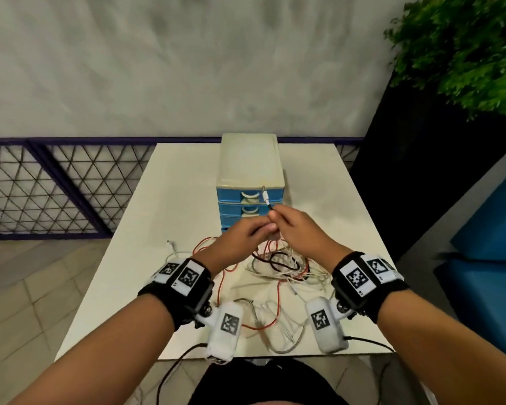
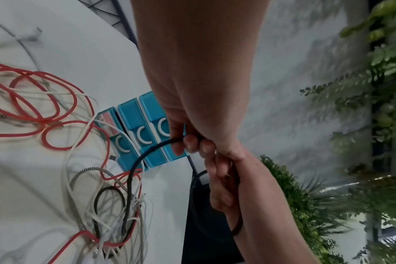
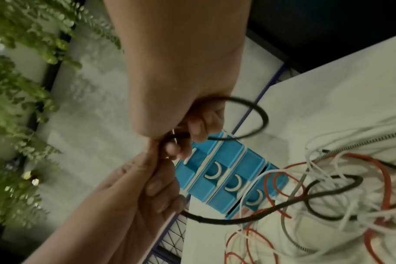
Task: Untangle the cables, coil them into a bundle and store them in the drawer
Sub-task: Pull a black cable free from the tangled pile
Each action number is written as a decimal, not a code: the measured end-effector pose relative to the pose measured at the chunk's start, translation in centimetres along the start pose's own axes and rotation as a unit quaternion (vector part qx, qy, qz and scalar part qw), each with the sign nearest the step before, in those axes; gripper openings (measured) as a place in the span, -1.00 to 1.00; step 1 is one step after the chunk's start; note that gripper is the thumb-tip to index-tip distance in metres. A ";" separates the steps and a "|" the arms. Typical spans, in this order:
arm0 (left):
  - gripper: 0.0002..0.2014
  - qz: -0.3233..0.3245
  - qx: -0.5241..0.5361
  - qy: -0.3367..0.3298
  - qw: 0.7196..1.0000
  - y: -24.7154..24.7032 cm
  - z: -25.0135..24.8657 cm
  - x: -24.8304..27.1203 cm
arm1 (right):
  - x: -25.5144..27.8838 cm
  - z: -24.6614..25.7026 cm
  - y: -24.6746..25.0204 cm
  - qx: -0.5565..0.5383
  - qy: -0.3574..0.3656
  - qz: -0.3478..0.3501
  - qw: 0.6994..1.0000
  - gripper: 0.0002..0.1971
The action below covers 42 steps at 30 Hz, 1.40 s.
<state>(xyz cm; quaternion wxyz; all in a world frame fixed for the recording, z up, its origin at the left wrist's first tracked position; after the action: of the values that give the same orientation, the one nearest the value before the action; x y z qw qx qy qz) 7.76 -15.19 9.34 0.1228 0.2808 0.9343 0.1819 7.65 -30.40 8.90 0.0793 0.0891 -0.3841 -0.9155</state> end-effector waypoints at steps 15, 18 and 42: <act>-0.86 0.139 -0.109 0.093 0.980 0.2 9.4 4.4 | -1.2 1.5 1.6 -0.067 -0.037 -0.183 0.980 -0.70; -0.82 0.129 -0.102 0.108 0.981 0.4 10.2 3.8 | -1.3 1.5 1.9 -0.050 -0.037 -0.209 0.976 -0.72; -0.93 -0.125 0.058 0.013 0.990 4.2 -0.6 -2.1 | -0.3 1.1 -0.3 -0.283 -0.176 -0.006 0.943 -0.78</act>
<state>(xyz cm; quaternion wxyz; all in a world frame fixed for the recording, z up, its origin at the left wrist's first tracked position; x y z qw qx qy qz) 11.27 -13.31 11.87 0.1160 0.1664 0.9726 0.1138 7.69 -29.40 9.47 0.0266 -0.0967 -0.1163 -0.9881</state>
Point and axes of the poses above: each hand's wrist, its own x-axis away from the middle knuckle, its own y-axis out of the back of the hand, z = x × y, the point moved 1 cm from there along -x, towards the middle knuckle, and after that the axes turned 4 degrees about x, right-handed, at the moved point
